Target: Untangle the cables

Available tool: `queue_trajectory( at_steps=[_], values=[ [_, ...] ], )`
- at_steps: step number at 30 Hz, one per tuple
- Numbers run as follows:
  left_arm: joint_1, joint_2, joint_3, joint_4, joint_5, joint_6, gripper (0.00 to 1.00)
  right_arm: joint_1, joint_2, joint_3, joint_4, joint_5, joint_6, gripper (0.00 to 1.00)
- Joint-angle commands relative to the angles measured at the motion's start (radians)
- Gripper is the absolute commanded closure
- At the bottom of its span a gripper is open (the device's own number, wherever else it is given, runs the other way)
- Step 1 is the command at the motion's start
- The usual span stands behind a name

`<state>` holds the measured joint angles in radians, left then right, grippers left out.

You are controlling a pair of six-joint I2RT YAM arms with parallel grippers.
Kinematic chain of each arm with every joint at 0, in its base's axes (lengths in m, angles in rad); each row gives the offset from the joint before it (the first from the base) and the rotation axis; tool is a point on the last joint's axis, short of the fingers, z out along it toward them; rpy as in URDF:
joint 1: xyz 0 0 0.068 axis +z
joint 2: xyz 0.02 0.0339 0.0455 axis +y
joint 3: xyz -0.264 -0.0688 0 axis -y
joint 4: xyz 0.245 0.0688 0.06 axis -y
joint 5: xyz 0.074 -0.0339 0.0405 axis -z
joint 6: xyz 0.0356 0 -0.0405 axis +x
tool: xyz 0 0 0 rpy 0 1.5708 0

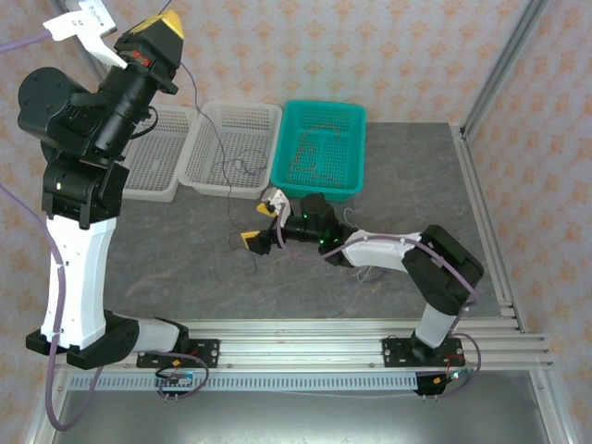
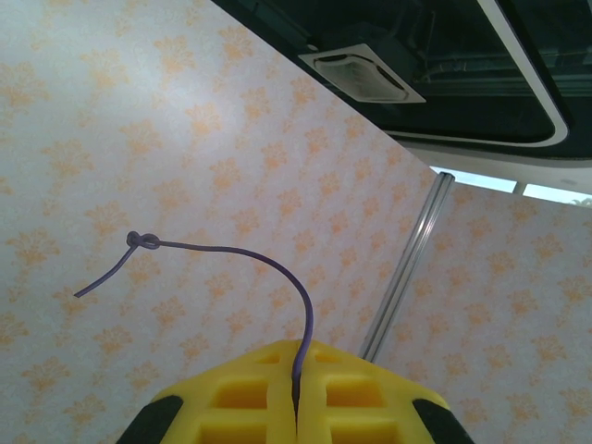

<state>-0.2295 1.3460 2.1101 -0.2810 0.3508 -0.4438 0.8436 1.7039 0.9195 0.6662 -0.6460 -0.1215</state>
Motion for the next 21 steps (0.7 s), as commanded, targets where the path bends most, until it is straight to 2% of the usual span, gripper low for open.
queue_trajectory(
  at_steps=[1,4,5,8,9,10,11,13,16,18,21],
  values=[
    [-0.008,-0.016,-0.012,0.004,-0.005,0.017,1.0,0.02,-0.07,-0.012,-0.022,-0.055,-0.096,0.01],
    [-0.007,-0.018,-0.012,0.012,0.0,0.01,1.0,0.048,-0.037,0.004,-0.026,0.022,-0.182,0.0],
    [-0.007,-0.017,-0.012,0.011,0.0,0.008,1.0,0.055,-0.011,0.023,-0.008,0.083,-0.186,0.01],
    [-0.007,-0.022,-0.01,0.001,-0.003,0.01,1.0,0.076,0.082,0.076,0.067,0.267,-0.24,0.09],
    [-0.007,-0.025,-0.01,-0.003,-0.003,0.013,1.0,0.08,0.111,0.091,0.085,0.291,-0.261,0.12],
    [-0.008,-0.028,-0.01,-0.011,-0.007,0.02,1.0,0.081,0.138,0.108,0.097,0.3,-0.271,0.17],
    [-0.007,-0.032,-0.01,-0.023,-0.013,0.031,1.0,0.081,0.16,0.124,0.109,0.31,-0.264,0.28],
    [-0.008,-0.044,-0.012,-0.053,-0.028,0.061,1.0,0.081,0.174,0.129,0.15,0.33,-0.226,0.59],
    [-0.007,-0.09,-0.059,-0.132,-0.083,0.162,1.0,0.081,0.133,0.089,0.204,0.325,-0.195,1.0],
    [-0.007,-0.156,-0.171,-0.163,-0.163,0.241,1.0,0.081,0.071,0.063,0.208,0.307,-0.158,1.0],
    [-0.008,-0.266,-0.421,-0.179,-0.309,0.317,1.0,0.08,-0.04,0.092,0.102,0.233,-0.116,1.0]
  ],
)
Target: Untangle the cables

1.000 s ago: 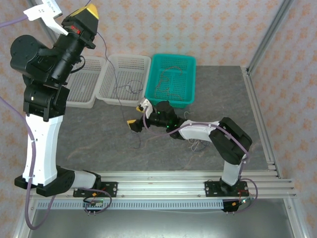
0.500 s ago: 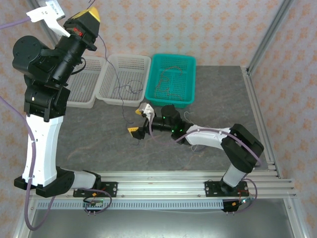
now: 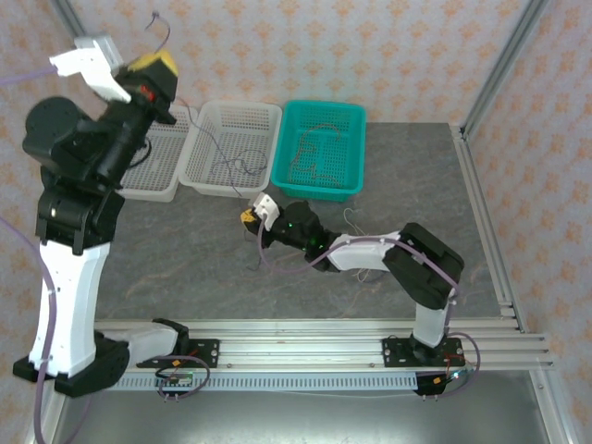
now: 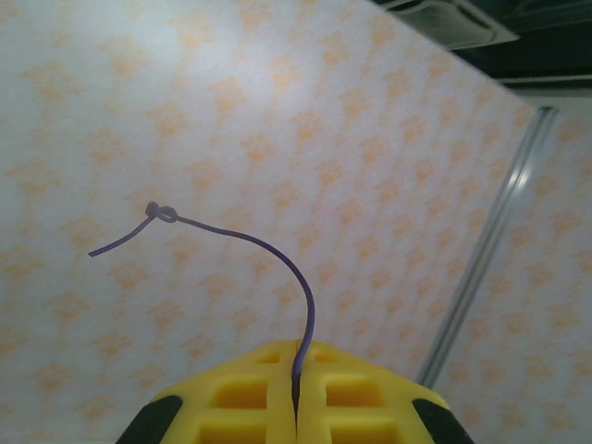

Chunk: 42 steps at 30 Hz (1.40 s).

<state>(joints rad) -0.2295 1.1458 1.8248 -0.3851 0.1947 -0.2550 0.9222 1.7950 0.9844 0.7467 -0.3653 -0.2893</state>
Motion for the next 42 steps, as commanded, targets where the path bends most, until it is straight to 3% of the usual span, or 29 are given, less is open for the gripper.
queue_trajectory(
  at_steps=[1,5,8,16,26,32,33,35,37,42],
  values=[
    [-0.006,-0.096,-0.223,-0.073,-0.177,0.138,1.0,0.002,-0.156,0.055,-0.018,-0.061,0.059,1.0],
    [-0.005,-0.166,-0.531,0.049,-0.11,0.069,1.0,-0.01,-0.165,0.159,-0.034,-0.062,0.092,1.0],
    [-0.006,-0.164,-0.633,0.151,-0.065,-0.026,1.0,-0.027,-0.128,0.235,-0.037,-0.019,0.057,1.0],
    [-0.003,-0.057,-0.477,0.097,-0.092,0.072,1.0,-0.109,0.049,0.533,-0.077,0.072,0.071,1.0],
    [0.093,0.17,-0.373,0.097,-0.119,0.039,1.0,-0.184,0.342,0.772,-0.246,0.161,0.155,1.0],
    [0.177,0.436,-0.273,0.14,0.002,-0.02,1.0,-0.218,0.516,1.014,-0.548,0.143,0.183,1.0],
    [0.185,0.483,-0.248,0.149,0.024,-0.038,1.0,-0.22,0.53,1.04,-0.597,0.141,0.183,0.89],
    [0.199,0.56,-0.2,0.168,0.051,-0.059,1.0,-0.22,0.522,1.053,-0.678,0.113,0.167,0.54],
    [0.207,0.641,-0.137,0.168,0.035,-0.062,1.0,-0.22,0.475,1.015,-0.742,0.087,0.147,0.34],
    [0.214,0.84,0.054,0.108,0.001,-0.047,1.0,-0.219,0.251,0.74,-0.676,0.084,0.098,0.21]
  ],
)
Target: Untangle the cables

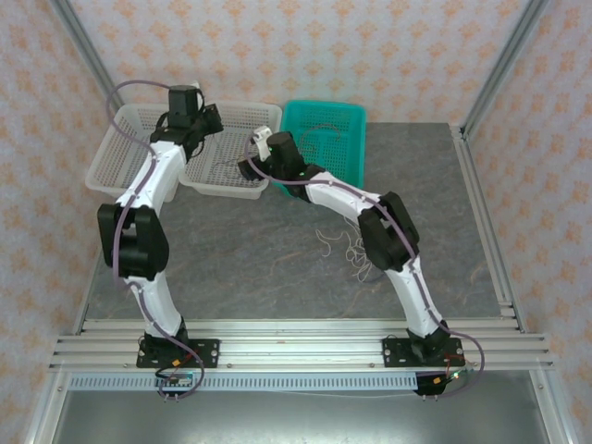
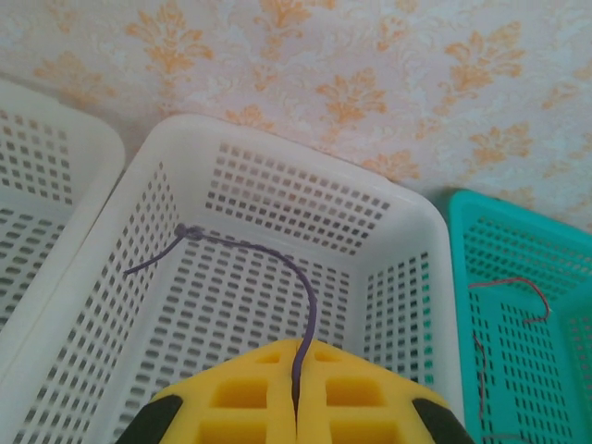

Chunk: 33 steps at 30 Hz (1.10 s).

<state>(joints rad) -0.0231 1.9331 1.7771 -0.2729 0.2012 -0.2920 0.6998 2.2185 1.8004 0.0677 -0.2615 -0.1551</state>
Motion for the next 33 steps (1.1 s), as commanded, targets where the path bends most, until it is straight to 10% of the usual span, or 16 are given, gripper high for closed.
queue_trajectory(
  at_steps=[1,7,13,17,21,27,33],
  values=[
    [0.008,0.091,0.142,-0.013,-0.006,-0.012,1.0,0.003,-0.224,-0.127,0.016,-0.013,-0.04,0.2],
    [0.001,0.26,0.301,-0.066,0.012,-0.028,1.0,0.003,-0.504,-0.307,-0.029,0.053,0.014,0.18],
    [0.001,0.214,0.249,-0.04,-0.028,-0.004,0.79,-0.005,-0.702,-0.476,-0.083,0.233,0.046,0.12],
    [0.0,0.179,0.282,-0.117,0.027,0.006,0.36,-0.006,-0.638,-0.323,-0.291,0.283,0.099,0.1],
    [-0.008,-0.013,0.093,-0.044,0.023,-0.003,0.1,-0.006,-0.659,-0.307,-0.322,0.216,0.195,0.1],
    [-0.058,-0.43,-0.233,0.036,0.075,-0.073,0.03,-0.058,-0.801,-0.432,-0.515,0.36,0.382,0.04],
    [-0.371,-0.753,-0.513,-0.038,-0.024,-0.089,0.01,-0.339,-1.024,-0.757,-0.601,0.17,0.672,0.06]
  ],
)
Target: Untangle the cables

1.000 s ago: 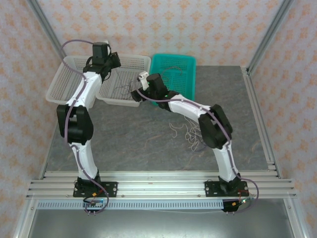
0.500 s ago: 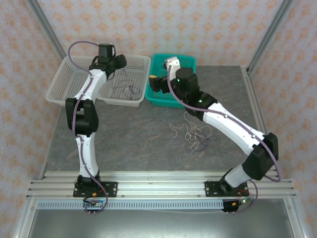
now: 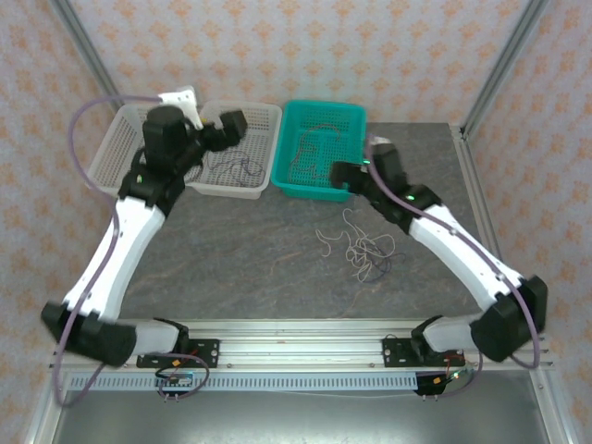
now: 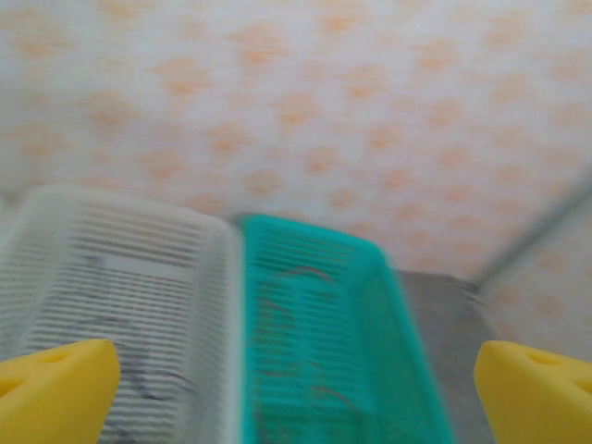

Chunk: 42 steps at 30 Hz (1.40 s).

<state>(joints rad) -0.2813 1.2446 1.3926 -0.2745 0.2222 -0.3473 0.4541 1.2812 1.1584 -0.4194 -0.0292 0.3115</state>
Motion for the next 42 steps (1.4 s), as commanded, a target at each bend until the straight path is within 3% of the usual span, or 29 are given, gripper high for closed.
queue_trajectory(
  at_steps=[1,4,8,10,13,19,22,25,27,29,34,37,38,42],
  values=[
    [-0.172,-0.101,-0.178,-0.023,-0.073,-0.049,0.0,-0.134,-0.12,-0.168,-0.117,-0.086,0.244,0.07],
    [-0.383,-0.177,-0.317,0.021,-0.21,-0.101,0.0,-0.23,-0.199,-0.29,-0.174,-0.112,0.312,0.06],
    [-0.629,-0.134,-0.403,0.088,-0.344,-0.139,0.0,-0.244,-0.227,-0.397,-0.247,-0.035,0.405,0.05],
    [-0.708,-0.09,-0.403,0.097,-0.389,-0.146,0.0,-0.244,-0.207,-0.439,-0.212,-0.079,0.406,0.05],
    [-0.768,-0.032,-0.398,0.108,-0.436,-0.168,0.0,-0.219,-0.153,-0.464,-0.08,-0.267,0.365,0.06],
    [-0.769,-0.006,-0.35,0.038,-0.564,-0.196,0.0,-0.071,0.074,-0.377,0.018,-0.231,0.275,0.09],
    [-0.75,-0.018,-0.285,-0.043,-0.625,-0.193,0.0,0.001,0.196,-0.351,0.051,-0.164,0.15,0.37],
    [-0.739,-0.043,-0.244,-0.11,-0.699,-0.211,0.0,0.107,0.285,-0.28,-0.032,-0.093,0.025,0.64],
    [-0.739,-0.075,-0.249,-0.136,-0.767,-0.236,0.0,0.144,0.292,-0.272,-0.041,-0.206,-0.048,0.91],
    [-0.74,-0.119,-0.277,-0.157,-0.831,-0.282,0.0,0.19,0.257,-0.306,-0.011,-0.301,-0.103,0.98],
    [-0.718,-0.2,-0.307,-0.314,-0.891,-0.356,0.0,0.392,0.169,-0.384,0.125,-0.447,-0.262,1.0],
    [-0.687,-0.223,-0.304,-0.418,-0.874,-0.359,0.0,0.535,0.19,-0.322,0.091,-0.305,-0.401,0.98],
    [-0.667,-0.234,-0.313,-0.419,-0.844,-0.339,0.0,0.557,0.197,-0.295,0.075,-0.256,-0.425,0.92],
    [-0.511,-0.255,-0.333,-0.389,-0.599,-0.232,0.0,0.546,0.122,-0.229,0.078,-0.097,-0.374,0.44]
  ],
)
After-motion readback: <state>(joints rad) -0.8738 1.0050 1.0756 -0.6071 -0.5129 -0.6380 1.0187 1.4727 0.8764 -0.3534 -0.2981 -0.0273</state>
